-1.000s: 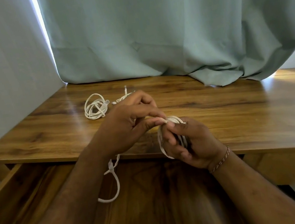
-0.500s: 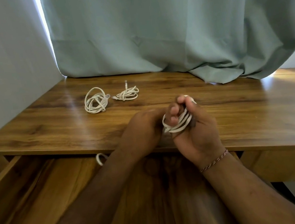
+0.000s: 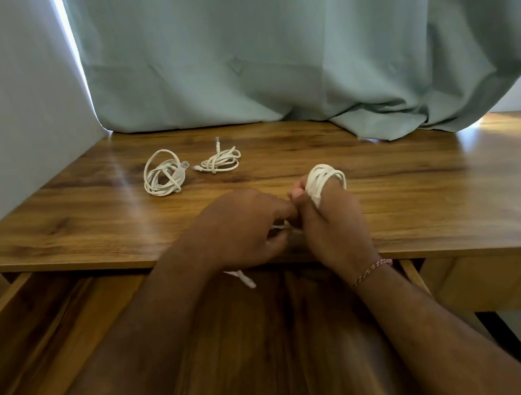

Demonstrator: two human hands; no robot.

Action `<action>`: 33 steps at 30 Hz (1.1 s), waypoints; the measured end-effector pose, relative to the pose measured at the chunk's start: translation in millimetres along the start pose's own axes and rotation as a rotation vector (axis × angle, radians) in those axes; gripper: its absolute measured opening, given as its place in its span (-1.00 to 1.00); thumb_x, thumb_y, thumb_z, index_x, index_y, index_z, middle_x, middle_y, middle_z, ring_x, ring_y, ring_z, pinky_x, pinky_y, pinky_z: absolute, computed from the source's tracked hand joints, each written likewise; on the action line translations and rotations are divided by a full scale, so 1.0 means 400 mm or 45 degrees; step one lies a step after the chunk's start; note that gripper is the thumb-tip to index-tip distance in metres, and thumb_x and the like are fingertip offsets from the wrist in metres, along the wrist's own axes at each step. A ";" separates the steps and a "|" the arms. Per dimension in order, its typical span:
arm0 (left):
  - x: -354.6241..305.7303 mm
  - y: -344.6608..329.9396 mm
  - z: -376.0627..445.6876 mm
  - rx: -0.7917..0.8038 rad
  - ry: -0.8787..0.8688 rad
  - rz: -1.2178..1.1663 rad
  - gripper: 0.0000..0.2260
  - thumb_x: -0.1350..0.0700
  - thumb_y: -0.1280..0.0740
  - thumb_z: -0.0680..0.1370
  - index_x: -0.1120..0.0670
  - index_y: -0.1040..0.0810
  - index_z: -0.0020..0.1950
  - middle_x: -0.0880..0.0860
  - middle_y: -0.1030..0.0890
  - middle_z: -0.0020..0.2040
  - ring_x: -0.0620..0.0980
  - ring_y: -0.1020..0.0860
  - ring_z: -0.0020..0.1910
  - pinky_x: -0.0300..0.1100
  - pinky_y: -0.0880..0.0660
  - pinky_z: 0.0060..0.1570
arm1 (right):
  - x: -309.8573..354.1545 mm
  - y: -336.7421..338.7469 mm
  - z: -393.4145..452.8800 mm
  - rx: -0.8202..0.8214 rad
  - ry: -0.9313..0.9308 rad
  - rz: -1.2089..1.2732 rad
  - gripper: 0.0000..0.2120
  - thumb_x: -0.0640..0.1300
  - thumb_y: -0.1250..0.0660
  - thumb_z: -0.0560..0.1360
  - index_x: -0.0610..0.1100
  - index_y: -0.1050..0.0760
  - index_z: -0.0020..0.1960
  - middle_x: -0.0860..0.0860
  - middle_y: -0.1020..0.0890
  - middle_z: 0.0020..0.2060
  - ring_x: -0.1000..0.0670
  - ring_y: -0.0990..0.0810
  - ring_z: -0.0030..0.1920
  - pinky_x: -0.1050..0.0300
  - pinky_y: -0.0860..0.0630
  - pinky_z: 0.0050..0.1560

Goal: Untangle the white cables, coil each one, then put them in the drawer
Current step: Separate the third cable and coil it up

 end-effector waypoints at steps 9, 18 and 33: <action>0.110 0.118 -0.057 -0.047 0.196 0.052 -0.81 0.04 -0.43 0.51 -0.22 -0.66 0.07 -0.17 -0.61 -0.25 -0.21 -0.54 -0.25 -0.22 -0.39 -0.26 | 0.022 -0.007 0.005 0.239 0.067 -0.222 -0.67 0.16 -0.19 0.63 -0.07 -0.54 -0.07 0.01 -0.63 -0.26 0.00 -0.63 -0.23 -0.10 -0.61 -0.17; 0.130 0.159 -0.067 -0.364 0.126 0.283 -0.73 -0.18 -0.22 0.60 -0.16 -0.68 0.09 -0.19 -0.69 0.00 -0.08 -0.61 0.09 0.29 -0.11 0.54 | 0.033 -0.090 -0.050 0.938 -0.106 0.290 -0.56 0.07 -0.24 0.69 -0.15 -0.63 -0.24 0.00 -0.44 -0.56 0.02 -0.40 -0.55 0.15 -0.37 -0.43; 0.143 0.085 -0.068 -0.775 0.226 -0.714 -0.52 -0.06 -0.10 0.70 0.12 -0.35 0.58 0.08 -0.50 0.45 -0.08 -0.46 0.46 -0.12 -0.41 0.41 | 0.015 -0.089 -0.030 0.608 -0.487 1.304 -0.65 -0.03 -0.20 0.65 -0.15 -0.40 -0.27 0.02 -0.21 -0.57 0.01 -0.21 -0.57 0.04 -0.06 -0.39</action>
Point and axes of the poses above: each hand's wrist, its own z-axis towards the middle knuckle, its own y-axis out of the back of the hand, x = y × z, the point moved 8 cm from there along z, towards the middle knuckle
